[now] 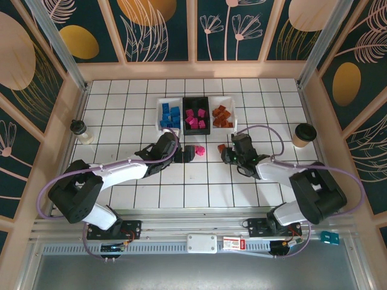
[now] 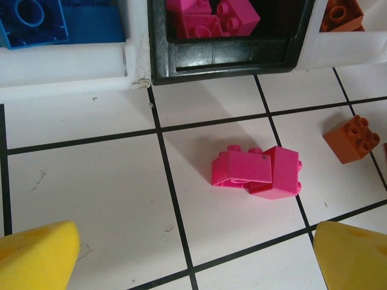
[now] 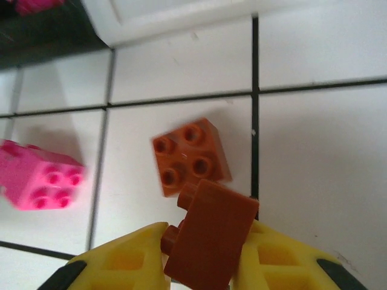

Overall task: Sort the legos into containers by color
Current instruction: Pick up the lego from the center of the table, then place the lego in the container.

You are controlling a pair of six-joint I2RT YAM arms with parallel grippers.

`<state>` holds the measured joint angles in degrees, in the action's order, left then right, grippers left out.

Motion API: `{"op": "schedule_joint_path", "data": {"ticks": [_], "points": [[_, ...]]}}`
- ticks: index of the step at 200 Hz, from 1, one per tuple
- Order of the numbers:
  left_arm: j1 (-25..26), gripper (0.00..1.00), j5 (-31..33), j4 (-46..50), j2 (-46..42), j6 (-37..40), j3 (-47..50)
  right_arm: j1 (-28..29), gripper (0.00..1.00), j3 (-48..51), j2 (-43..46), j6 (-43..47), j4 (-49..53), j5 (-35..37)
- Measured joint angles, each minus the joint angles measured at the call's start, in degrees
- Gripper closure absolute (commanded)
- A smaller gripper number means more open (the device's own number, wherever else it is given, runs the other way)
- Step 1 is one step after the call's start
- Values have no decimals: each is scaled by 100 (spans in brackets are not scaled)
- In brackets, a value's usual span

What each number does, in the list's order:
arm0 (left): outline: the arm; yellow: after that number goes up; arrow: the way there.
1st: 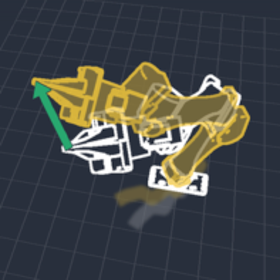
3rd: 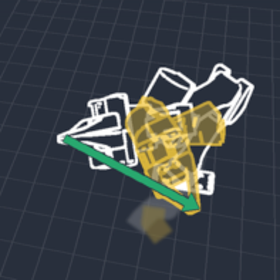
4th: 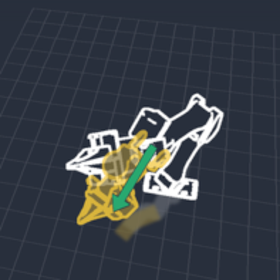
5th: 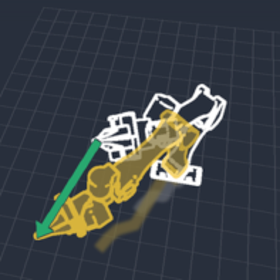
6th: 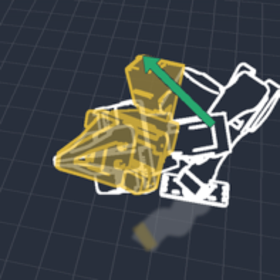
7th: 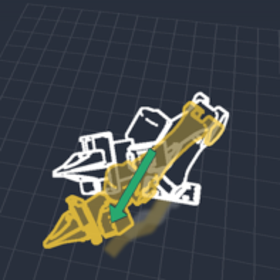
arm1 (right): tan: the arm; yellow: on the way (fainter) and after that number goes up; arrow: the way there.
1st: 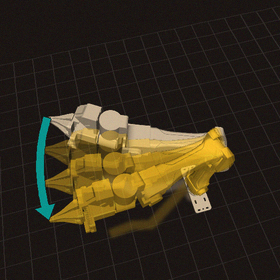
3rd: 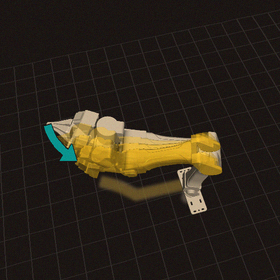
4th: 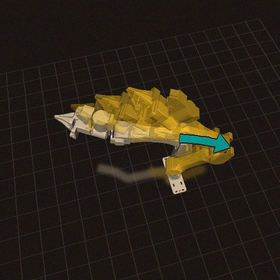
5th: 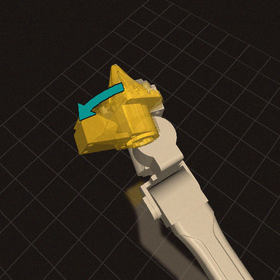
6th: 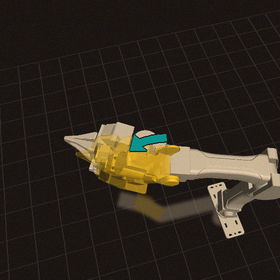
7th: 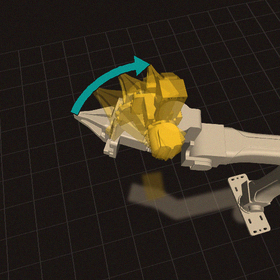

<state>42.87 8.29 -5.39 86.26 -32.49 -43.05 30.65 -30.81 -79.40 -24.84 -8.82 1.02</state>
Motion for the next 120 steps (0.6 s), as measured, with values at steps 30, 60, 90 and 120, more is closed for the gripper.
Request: {"op": "schedule_joint_path", "data": {"ticks": [30,60,90,120], "points": [[0,1,70,2,-24,0,0,-35,78,-612,382,166,181,-2],[0,1,81,2,-24,-31,0,-269,76,-1731,-323,328,-22,-52],[0,1,120,7,-37,-61,17,-531,62,-2640,-1521,428,-234,-131],[0,1,157,50,-157,-68,103,-737,44,-3193,-2358,485,-205,-225]]}}
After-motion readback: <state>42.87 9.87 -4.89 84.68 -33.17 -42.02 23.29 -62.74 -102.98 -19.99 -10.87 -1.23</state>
